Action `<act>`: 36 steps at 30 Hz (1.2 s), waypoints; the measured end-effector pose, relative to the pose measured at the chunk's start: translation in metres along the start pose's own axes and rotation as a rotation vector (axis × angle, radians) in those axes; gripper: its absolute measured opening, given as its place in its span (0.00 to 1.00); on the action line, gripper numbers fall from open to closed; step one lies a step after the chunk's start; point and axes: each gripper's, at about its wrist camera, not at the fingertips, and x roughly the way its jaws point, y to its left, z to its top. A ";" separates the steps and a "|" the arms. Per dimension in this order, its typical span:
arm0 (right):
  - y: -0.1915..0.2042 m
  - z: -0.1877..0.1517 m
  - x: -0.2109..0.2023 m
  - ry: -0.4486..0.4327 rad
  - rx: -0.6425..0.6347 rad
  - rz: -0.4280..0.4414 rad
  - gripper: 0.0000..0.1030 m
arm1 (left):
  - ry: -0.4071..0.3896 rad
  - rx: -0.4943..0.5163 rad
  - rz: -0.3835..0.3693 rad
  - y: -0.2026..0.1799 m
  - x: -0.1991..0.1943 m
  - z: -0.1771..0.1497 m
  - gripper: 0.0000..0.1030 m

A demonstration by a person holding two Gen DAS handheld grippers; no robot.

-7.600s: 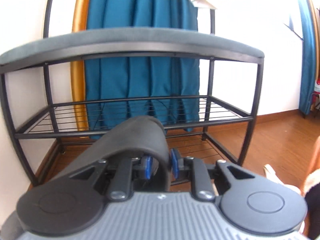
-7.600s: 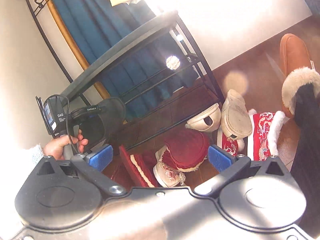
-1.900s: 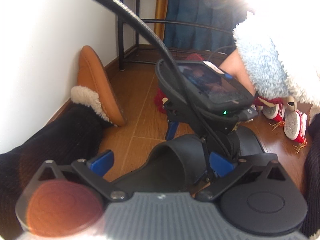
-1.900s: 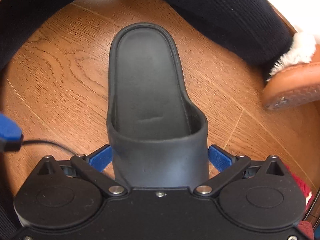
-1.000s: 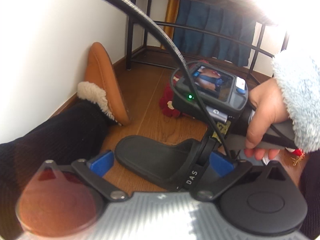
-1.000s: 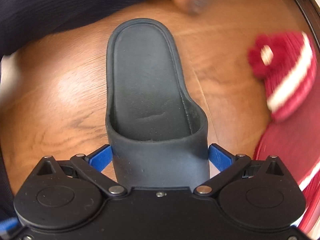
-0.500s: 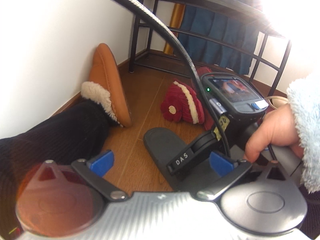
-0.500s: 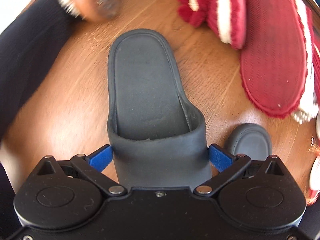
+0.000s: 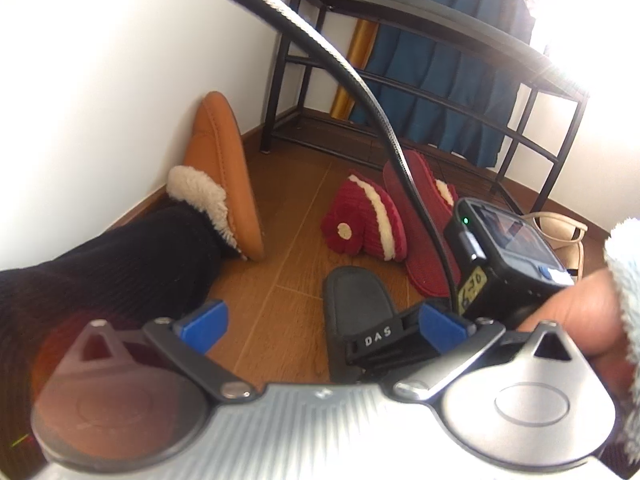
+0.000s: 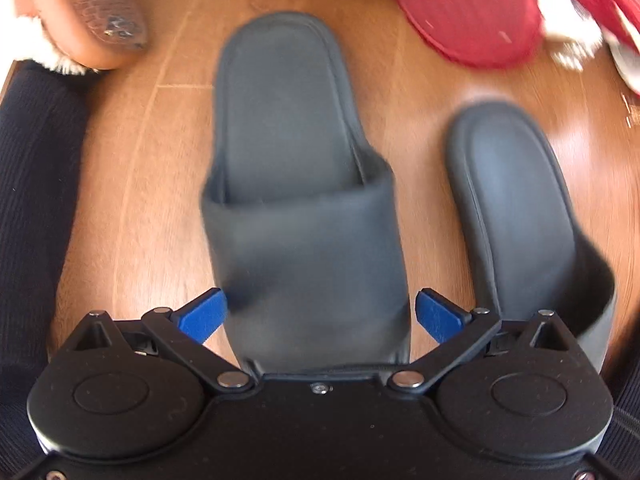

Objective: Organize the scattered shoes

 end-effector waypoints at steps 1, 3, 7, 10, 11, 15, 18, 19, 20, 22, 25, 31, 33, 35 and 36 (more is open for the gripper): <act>-0.003 -0.003 0.000 0.002 0.026 0.007 0.99 | 0.000 -0.002 -0.002 0.001 0.000 0.000 0.99; -0.005 -0.004 -0.006 -0.029 0.029 0.038 0.99 | -0.002 -0.005 -0.004 0.002 -0.001 0.000 0.99; 0.000 0.002 -0.016 -0.121 -0.066 0.067 1.00 | -0.005 -0.005 -0.011 0.002 -0.001 0.000 0.99; 0.005 0.006 -0.024 -0.190 -0.136 0.088 1.00 | -0.001 0.007 -0.015 -0.001 0.000 0.000 0.99; 0.006 0.008 -0.027 -0.213 -0.160 0.095 1.00 | -0.004 0.011 -0.013 -0.001 -0.001 -0.001 0.99; 0.012 0.000 -0.016 -0.237 -0.215 0.066 1.00 | -0.006 -0.001 0.002 0.002 -0.002 0.000 0.99; 0.016 -0.006 -0.007 -0.272 -0.256 0.030 1.00 | 0.002 0.000 0.004 0.002 -0.001 -0.001 0.99; 0.016 -0.008 -0.005 -0.284 -0.251 0.031 1.00 | 0.004 0.005 0.002 0.001 -0.001 -0.001 0.99; 0.014 -0.009 -0.004 -0.292 -0.224 0.036 1.00 | 0.001 0.013 0.000 0.000 -0.001 -0.001 0.99; 0.010 -0.011 -0.004 -0.301 -0.160 0.041 1.00 | -0.004 0.020 0.000 -0.002 -0.002 0.000 0.99; 0.002 -0.015 0.001 -0.300 -0.054 0.033 1.00 | -0.002 0.015 0.004 -0.001 -0.002 0.000 0.99; -0.015 -0.033 -0.004 -0.235 0.080 0.024 1.00 | -0.005 0.012 -0.004 0.000 -0.003 0.000 0.99; -0.020 -0.040 -0.004 -0.221 0.098 0.030 1.00 | -0.007 0.015 -0.010 -0.001 -0.003 0.000 0.99; -0.027 -0.040 -0.014 -0.239 0.086 0.044 1.00 | -0.006 0.018 -0.015 -0.002 -0.003 0.000 0.99; -0.031 -0.040 -0.020 -0.253 0.078 0.052 1.00 | -0.006 0.019 -0.017 -0.002 -0.003 0.000 0.99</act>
